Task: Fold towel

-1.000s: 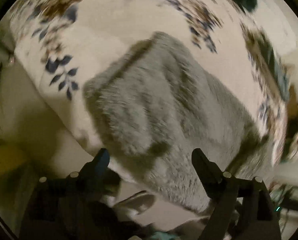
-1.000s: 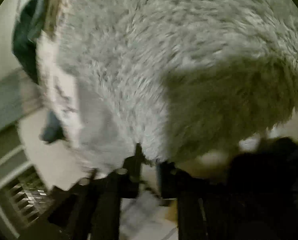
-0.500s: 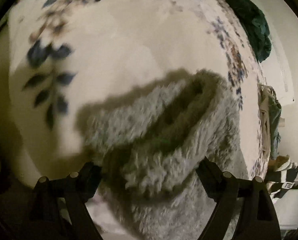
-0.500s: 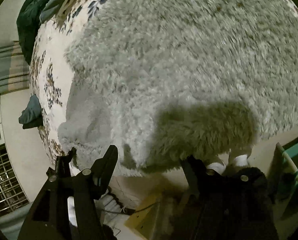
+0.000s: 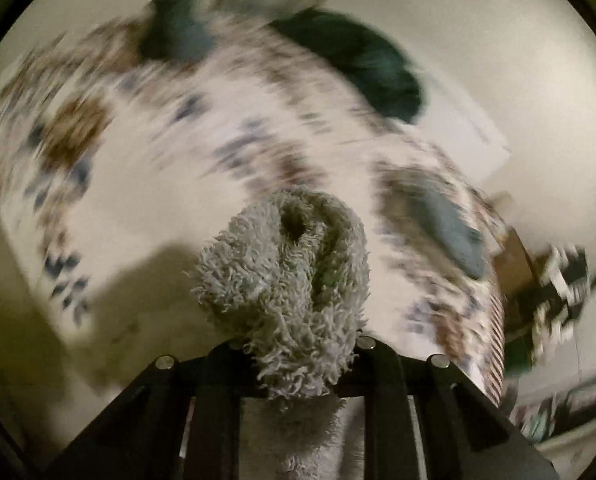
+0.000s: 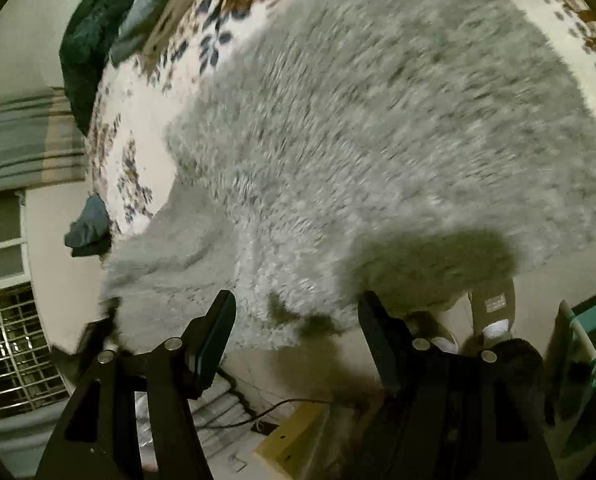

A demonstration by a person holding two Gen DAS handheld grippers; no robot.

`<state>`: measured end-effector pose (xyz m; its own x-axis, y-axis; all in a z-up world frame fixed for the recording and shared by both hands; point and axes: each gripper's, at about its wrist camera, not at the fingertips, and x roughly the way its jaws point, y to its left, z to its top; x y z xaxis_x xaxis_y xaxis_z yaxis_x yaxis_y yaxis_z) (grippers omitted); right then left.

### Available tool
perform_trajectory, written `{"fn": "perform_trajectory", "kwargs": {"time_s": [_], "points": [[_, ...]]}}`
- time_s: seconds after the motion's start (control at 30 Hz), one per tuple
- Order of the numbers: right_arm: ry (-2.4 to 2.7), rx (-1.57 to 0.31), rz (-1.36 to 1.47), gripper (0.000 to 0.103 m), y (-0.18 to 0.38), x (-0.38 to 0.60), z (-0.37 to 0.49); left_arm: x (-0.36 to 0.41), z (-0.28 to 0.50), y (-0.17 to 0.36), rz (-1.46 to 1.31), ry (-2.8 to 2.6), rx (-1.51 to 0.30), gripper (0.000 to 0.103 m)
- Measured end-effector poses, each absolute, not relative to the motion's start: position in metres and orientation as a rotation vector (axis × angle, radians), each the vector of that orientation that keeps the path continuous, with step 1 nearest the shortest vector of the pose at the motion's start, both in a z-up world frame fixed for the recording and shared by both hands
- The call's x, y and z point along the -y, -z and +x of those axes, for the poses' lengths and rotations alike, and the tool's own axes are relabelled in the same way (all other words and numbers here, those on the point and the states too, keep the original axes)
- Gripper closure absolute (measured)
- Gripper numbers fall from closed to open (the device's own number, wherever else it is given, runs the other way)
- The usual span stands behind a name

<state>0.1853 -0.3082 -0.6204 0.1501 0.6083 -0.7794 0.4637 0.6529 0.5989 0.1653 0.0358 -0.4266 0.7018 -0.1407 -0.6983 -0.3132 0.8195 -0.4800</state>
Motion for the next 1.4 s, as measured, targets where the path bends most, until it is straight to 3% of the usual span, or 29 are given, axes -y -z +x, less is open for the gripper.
{"fn": "perform_trajectory", "kwargs": {"time_s": [0.13,0.23,0.43,0.63,0.73,0.77,0.8,1.0,1.13,1.33,1.37,1.4], "points": [[-0.092,-1.435,0.990,0.037,0.607,0.355,0.173,0.061,0.177,0.368,-0.499,0.111,-0.770,0.087],[-0.038,-1.388,1.007,0.037,0.595,0.400,0.159,0.146,0.179,0.359,-0.424,0.271,-0.802,0.087],[0.118,-1.318,0.994,0.037,0.584,0.497,0.123,0.291,0.176,0.406,-0.286,0.462,-0.944,0.087],[0.251,-1.314,0.991,0.037,0.594,0.560,0.094,0.362,0.168,0.452,-0.123,0.507,-1.128,0.082],[0.270,-1.329,0.977,0.036,0.599,0.567,0.090,0.369,0.164,0.455,-0.104,0.537,-1.189,0.046],[0.271,-1.334,0.974,0.031,0.601,0.568,0.093,0.370,0.163,0.451,-0.101,0.562,-1.200,0.020],[0.269,-1.336,0.974,0.023,0.601,0.570,0.095,0.368,0.161,0.444,-0.106,0.590,-1.207,0.010],[0.172,-1.289,0.988,0.004,0.594,0.565,0.127,0.308,0.160,0.416,-0.192,0.541,-1.197,0.010],[0.003,-1.266,0.945,0.003,0.587,0.537,0.179,0.237,0.192,0.428,-0.200,0.346,-1.205,0.010],[-0.170,-1.326,0.866,0.003,0.600,0.482,0.264,0.173,0.241,0.491,-0.224,0.155,-1.311,0.010],[-0.178,-1.367,0.853,0.007,0.608,0.474,0.275,0.171,0.245,0.496,-0.242,0.163,-1.319,0.010],[-0.192,-1.391,0.860,0.037,0.614,0.469,0.282,0.171,0.249,0.500,-0.259,0.166,-1.326,0.010]]}}
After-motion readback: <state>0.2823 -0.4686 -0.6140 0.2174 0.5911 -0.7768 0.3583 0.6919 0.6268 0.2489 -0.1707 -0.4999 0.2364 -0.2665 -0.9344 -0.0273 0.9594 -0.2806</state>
